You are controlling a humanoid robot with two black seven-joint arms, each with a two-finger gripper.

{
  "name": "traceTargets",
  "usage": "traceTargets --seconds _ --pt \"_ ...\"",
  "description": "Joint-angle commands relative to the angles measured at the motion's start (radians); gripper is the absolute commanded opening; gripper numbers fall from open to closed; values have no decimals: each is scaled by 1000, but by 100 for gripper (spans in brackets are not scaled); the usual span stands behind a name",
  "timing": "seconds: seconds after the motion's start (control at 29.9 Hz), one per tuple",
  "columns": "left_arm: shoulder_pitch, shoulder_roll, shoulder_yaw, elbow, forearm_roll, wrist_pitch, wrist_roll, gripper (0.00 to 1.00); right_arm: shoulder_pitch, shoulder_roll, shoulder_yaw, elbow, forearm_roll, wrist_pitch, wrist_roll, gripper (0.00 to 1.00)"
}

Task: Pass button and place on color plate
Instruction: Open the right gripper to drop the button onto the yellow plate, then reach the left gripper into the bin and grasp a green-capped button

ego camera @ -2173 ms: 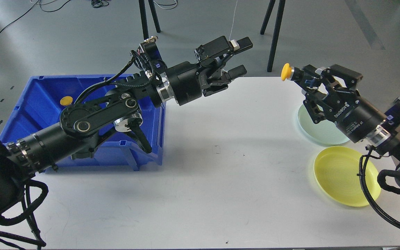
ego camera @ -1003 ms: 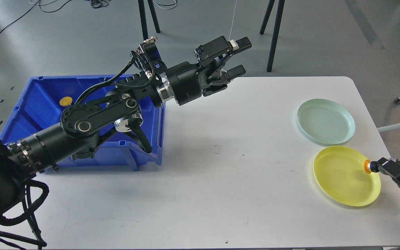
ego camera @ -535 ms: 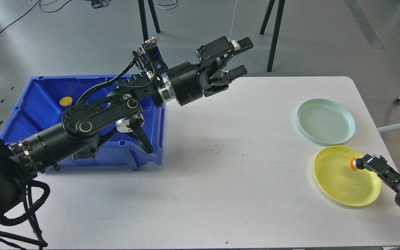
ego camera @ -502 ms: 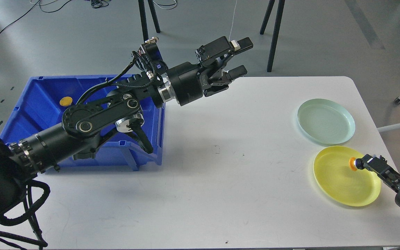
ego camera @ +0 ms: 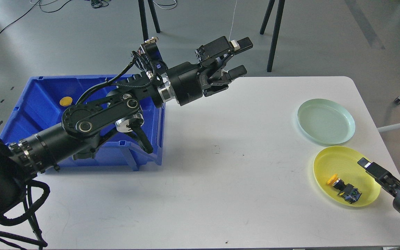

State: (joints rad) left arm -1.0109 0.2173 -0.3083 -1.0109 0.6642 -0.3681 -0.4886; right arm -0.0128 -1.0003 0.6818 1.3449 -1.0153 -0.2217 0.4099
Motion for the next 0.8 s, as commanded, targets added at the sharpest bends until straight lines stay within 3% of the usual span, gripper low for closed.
traceTargets --seconds 0.0,0.2,0.33,0.47,0.6,0.77 --pt "0 0 -2 0 -1 3 0 99 43 3 19 2 7 -1 1 80" --pt "23 69 -51 -69 -5 3 0 99 181 89 142 30 72 5 7 97" --pt "25 230 -54 -153 -5 11 0 99 278 231 186 30 190 13 3 99" --pt "12 403 -23 -273 20 96 0 99 355 357 179 27 283 12 4 99" --pt "-96 615 145 -359 90 115 0 99 350 385 180 22 302 12 7 99" --pt "-285 755 458 -307 435 104 0 99 321 387 186 22 304 12 12 99"
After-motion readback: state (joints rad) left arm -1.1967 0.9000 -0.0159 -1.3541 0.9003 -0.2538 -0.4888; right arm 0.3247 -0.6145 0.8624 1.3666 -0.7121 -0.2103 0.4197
